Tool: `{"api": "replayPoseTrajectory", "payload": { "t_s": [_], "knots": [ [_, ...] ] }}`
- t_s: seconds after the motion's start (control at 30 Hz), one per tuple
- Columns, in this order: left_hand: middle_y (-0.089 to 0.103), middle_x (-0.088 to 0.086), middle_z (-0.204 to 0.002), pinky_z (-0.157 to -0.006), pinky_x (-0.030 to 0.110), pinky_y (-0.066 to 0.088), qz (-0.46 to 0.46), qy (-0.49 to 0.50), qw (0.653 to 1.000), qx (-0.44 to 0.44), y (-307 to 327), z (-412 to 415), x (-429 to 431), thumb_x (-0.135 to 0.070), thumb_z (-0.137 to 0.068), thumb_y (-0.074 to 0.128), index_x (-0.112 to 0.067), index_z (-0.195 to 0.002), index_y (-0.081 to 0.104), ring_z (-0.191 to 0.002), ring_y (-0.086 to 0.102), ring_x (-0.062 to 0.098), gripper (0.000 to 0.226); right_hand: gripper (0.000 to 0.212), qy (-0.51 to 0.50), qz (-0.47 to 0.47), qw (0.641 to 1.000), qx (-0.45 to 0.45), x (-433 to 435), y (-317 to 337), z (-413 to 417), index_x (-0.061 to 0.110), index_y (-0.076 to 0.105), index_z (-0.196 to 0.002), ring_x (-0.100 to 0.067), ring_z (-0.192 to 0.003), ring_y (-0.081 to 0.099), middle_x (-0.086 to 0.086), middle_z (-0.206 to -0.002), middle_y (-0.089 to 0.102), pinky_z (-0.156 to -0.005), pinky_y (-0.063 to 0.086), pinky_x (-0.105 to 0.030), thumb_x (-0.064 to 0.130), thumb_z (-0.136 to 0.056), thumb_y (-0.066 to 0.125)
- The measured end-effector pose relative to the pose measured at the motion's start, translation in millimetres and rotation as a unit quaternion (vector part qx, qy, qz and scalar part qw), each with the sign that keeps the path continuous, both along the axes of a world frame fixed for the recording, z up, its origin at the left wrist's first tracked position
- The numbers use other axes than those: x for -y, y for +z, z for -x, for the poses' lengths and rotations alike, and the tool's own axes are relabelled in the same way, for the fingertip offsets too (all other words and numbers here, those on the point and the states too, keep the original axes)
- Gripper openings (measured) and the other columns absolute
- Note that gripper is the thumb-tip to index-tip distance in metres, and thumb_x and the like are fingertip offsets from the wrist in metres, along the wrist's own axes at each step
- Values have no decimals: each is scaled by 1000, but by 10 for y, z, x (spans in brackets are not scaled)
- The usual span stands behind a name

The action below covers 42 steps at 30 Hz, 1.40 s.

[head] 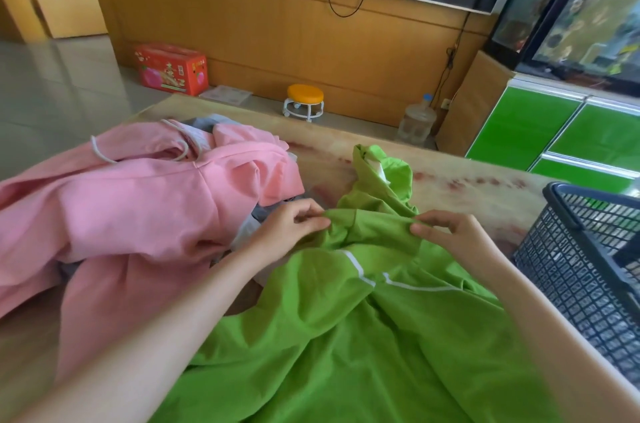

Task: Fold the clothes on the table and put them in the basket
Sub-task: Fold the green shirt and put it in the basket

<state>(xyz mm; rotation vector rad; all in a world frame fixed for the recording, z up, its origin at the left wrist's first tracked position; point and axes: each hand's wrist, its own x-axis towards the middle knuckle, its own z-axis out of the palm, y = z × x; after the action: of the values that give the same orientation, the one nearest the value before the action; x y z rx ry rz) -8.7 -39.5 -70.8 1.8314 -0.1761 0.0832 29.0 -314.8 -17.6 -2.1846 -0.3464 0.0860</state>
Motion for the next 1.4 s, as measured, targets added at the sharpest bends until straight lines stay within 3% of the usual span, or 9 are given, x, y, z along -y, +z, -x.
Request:
{"api": "replayPoseTrajectory", "payload": {
  "t_s": [0.2,0.3,0.47,0.63,0.73,0.9,1.07,1.17,1.4],
  "knots": [
    [58,-9,-82,-68,8,40,-11,85,986,141,695,-59,-90,-13,-90,59,-23,-91,55,-70,55,-12,11,13,-21,-88,995,51,-344,175,-84,14,72,-90,-10,-81,62,-8,-93,72,-84,46,-24,20,-79,75],
    [66,2,-86,-78,30,47,-94,124,968,196,1123,-128,-275,-17,-89,63,-19,-93,59,-83,63,15,5,13,-15,-114,991,74,-592,329,-149,11,73,-90,-8,-76,61,-12,-90,72,-72,45,-11,20,-81,74],
    [63,-7,-85,-64,28,39,-360,175,852,337,1855,-96,-608,-26,-88,64,-20,-98,69,-73,54,13,12,10,15,-142,984,102,-1057,536,-222,16,72,-93,-10,-80,66,0,-88,73,-79,50,-18,15,-83,71],
    [69,2,-94,-65,29,38,-493,207,810,242,1724,-133,-1010,-32,-89,62,-24,-99,69,-85,62,24,15,29,39,-124,988,82,-1507,363,-271,7,69,-112,-12,-91,65,-1,-106,69,-86,50,-22,7,-83,70],
    [72,4,-94,-69,34,47,-485,240,828,145,1320,-55,-1292,-30,-89,63,-20,-98,69,-88,64,27,14,37,64,-53,994,76,-1642,142,-261,11,65,-119,-12,-96,60,5,-109,65,-77,45,-12,9,-83,71],
    [70,3,-96,-75,35,47,-422,269,856,126,1194,58,-1529,-33,-92,57,-16,-99,69,-91,61,24,22,51,85,3,995,55,-1864,-102,-332,18,56,-132,-15,-110,55,1,-130,59,-87,42,-24,12,-84,71],
    [66,-18,-101,-89,28,46,-330,188,924,32,1251,157,-1646,-68,-69,65,-37,-95,68,-98,59,3,41,39,78,41,995,54,-2181,-191,-462,17,67,-116,-22,-105,62,-4,-114,69,-90,48,-37,22,-78,76],
    [69,-15,-96,-91,34,48,-340,181,923,-5,1216,181,-1758,-68,-58,70,-38,-82,66,-97,62,10,39,15,21,36,996,82,-2251,-186,-518,17,73,-87,-26,-78,62,-4,-84,72,-73,48,-35,29,-78,74],
    [65,4,-83,-69,45,52,-311,374,857,169,1300,150,-1797,-51,-85,55,-27,-90,53,-76,62,30,24,27,-74,-36,975,206,-2417,369,-645,19,73,-103,-28,-102,57,-5,-100,71,-89,43,-39,32,-80,72]
  ]
}}
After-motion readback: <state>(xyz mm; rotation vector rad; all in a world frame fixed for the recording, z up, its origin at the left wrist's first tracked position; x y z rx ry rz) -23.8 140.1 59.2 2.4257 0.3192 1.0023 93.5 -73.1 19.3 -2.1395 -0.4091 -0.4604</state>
